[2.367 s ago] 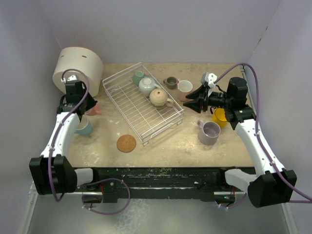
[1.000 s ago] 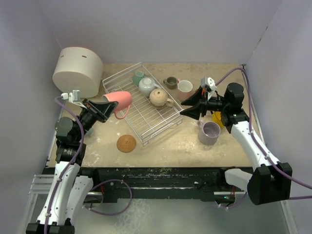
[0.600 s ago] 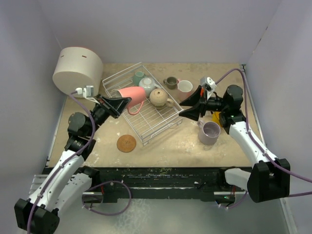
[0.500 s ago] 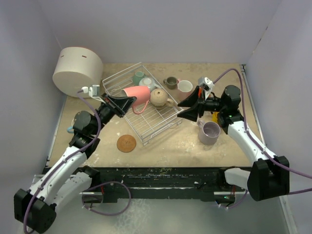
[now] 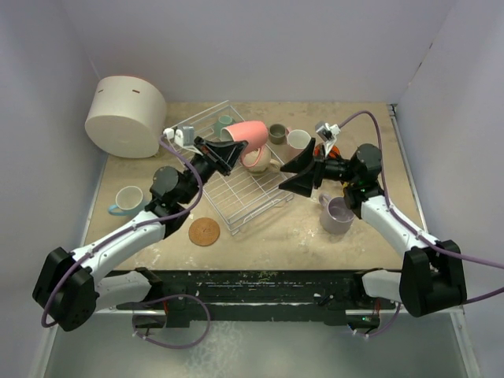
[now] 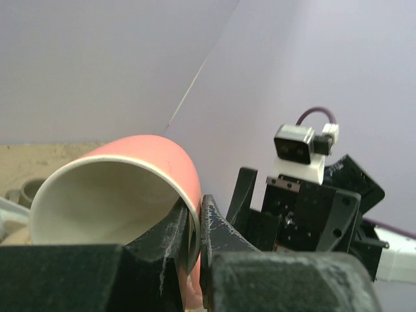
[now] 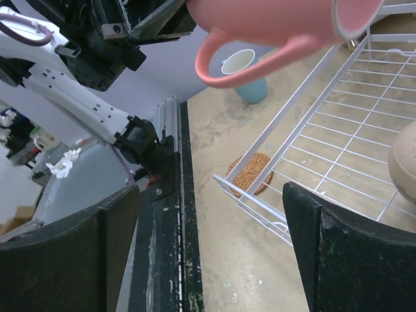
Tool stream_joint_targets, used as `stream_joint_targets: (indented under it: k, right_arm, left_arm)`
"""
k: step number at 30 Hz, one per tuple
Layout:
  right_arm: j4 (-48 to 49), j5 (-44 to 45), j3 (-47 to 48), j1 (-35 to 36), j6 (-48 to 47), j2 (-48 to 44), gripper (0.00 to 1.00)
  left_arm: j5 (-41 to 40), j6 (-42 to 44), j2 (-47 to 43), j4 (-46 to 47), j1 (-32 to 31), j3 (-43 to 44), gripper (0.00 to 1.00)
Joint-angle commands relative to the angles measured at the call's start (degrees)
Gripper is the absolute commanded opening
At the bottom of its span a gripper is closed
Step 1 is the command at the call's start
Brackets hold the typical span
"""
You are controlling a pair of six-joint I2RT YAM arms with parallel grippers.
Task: Load the cups into the dish rack
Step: Turn the cup upside down in the dish rack.
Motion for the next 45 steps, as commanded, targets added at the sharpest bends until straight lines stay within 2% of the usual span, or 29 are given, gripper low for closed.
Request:
stream_joint_targets:
  k: [1, 9, 17, 21, 40, 45]
  right_arm:
    - [13.6, 4.3, -3.1, 0.3, 12.2, -2.3, 0.94]
    - [21.1, 11.3, -6.1, 0.3, 22.5, -2.9, 0.99]
    - [28.6, 14.0, -8.5, 0.3, 28.3, -3.4, 1.0]
    - [29.2, 14.5, -9.0, 0.3, 31.4, -3.5, 1.0]
    - [33.2, 14.5, -9.9, 0.3, 37.6, -3.0, 0.83]
    - [34.1, 14.6, -10.1, 0.3, 38.8, -2.4, 0.76]
  left_arm:
    - [-1.7, 1.7, 1.2, 17.4, -1.3, 5.9, 0.0]
    - [-2.1, 1.7, 6.0, 23.2, -5.2, 7.6, 0.0]
    - [-2.9, 3.1, 10.3, 28.3, -10.0, 9.2, 0.0]
    - [-2.7, 4.1, 11.3, 28.8, -11.8, 9.9, 0.0]
    - [-0.7, 3.0, 16.1, 34.4, -14.4, 8.7, 0.0]
    - [-0.4, 2.7, 16.8, 35.1, -14.5, 8.2, 0.0]
